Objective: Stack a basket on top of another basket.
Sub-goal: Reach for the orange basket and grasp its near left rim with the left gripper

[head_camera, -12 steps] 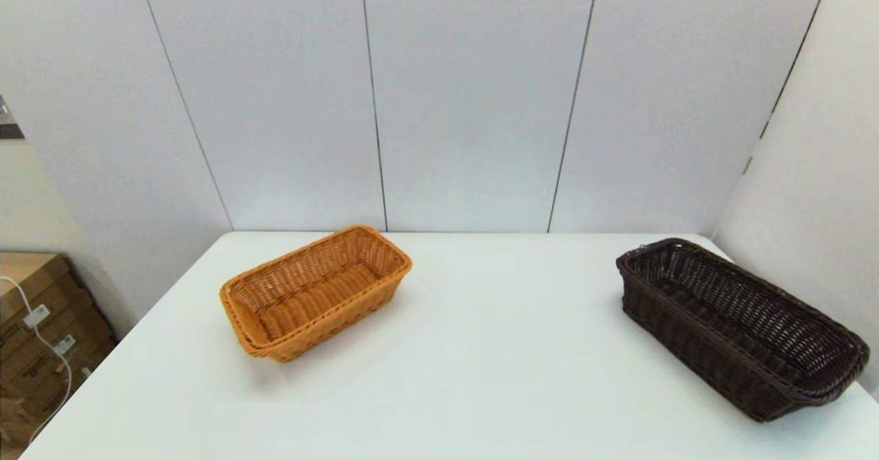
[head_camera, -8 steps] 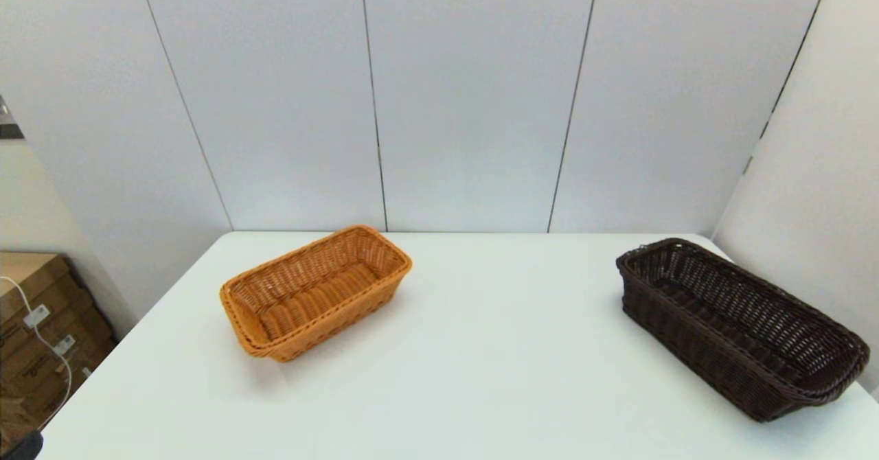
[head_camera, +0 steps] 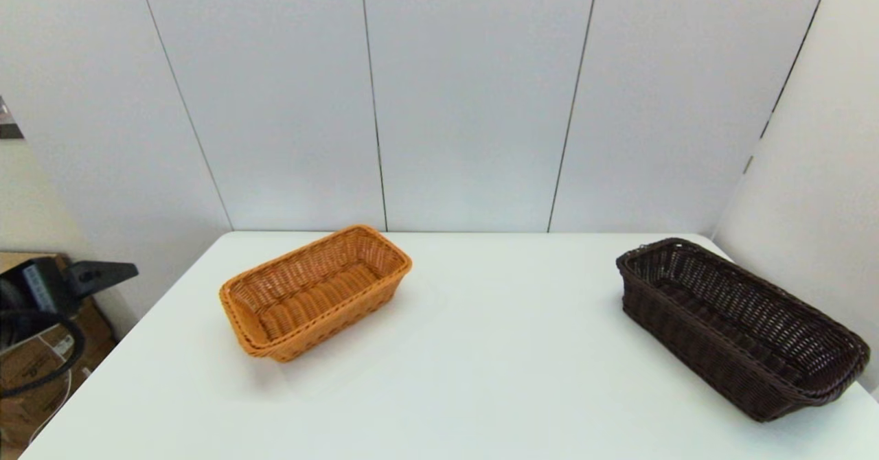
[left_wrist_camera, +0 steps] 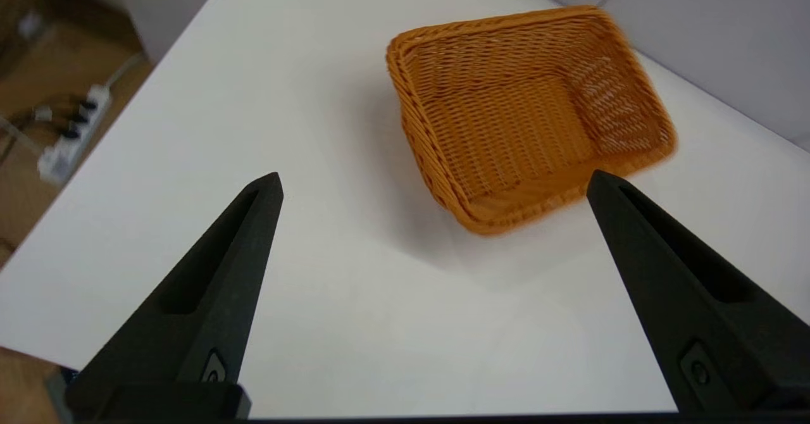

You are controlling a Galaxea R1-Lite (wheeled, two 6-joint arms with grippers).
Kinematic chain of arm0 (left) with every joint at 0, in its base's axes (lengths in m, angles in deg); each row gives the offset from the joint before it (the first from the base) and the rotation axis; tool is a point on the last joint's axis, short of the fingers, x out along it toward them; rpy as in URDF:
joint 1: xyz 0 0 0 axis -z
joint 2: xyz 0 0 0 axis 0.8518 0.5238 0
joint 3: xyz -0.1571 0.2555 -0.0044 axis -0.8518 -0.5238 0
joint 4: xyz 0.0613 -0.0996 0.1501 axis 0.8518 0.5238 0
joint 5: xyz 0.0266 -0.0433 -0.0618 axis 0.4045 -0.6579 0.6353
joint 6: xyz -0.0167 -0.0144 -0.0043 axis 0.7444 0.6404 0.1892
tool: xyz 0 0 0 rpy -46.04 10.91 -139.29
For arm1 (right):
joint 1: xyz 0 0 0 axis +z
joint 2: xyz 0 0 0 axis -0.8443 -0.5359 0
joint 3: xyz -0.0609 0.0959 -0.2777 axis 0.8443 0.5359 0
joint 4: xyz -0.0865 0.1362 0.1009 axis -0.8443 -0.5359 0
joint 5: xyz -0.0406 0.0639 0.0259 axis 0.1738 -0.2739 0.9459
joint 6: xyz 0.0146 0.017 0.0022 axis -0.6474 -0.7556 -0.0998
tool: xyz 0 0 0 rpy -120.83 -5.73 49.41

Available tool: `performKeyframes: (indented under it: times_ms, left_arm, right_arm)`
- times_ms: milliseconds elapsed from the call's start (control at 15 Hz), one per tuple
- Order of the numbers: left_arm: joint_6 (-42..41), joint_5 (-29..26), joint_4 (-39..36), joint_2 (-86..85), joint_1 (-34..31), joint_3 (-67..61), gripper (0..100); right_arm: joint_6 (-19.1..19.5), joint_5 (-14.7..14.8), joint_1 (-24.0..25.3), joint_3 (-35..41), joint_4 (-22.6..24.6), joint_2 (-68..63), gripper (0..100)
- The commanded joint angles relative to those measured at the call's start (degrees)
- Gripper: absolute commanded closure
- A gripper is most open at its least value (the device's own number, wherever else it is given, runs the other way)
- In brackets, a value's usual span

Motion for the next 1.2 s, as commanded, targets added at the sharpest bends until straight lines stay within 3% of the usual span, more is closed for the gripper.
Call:
performKeyframes:
  times_ms: [67, 600, 800, 1200]
  left_arm:
    - [8.04, 0.25, -0.31, 26.84, -2.43, 10.9, 0]
    - [13.4, -1.33, 1.01, 48.46, -1.82, 19.07, 0]
    - [14.72, -5.64, 4.08, 50.83, -0.59, 21.53, 0]
    - [15.69, -5.64, 6.46, 53.56, 2.84, 25.4, 0]
  right_arm:
    - [-0.04, 0.0, 0.01, 0.09, 0.1, -0.07, 0]
    - [0.14, 0.0, 0.01, 0.09, 0.1, -0.07, 0]
    - [0.05, 0.0, 0.01, 0.09, 0.1, -0.07, 0]
    - [0.05, 0.0, 0.01, 0.09, 0.1, -0.07, 0]
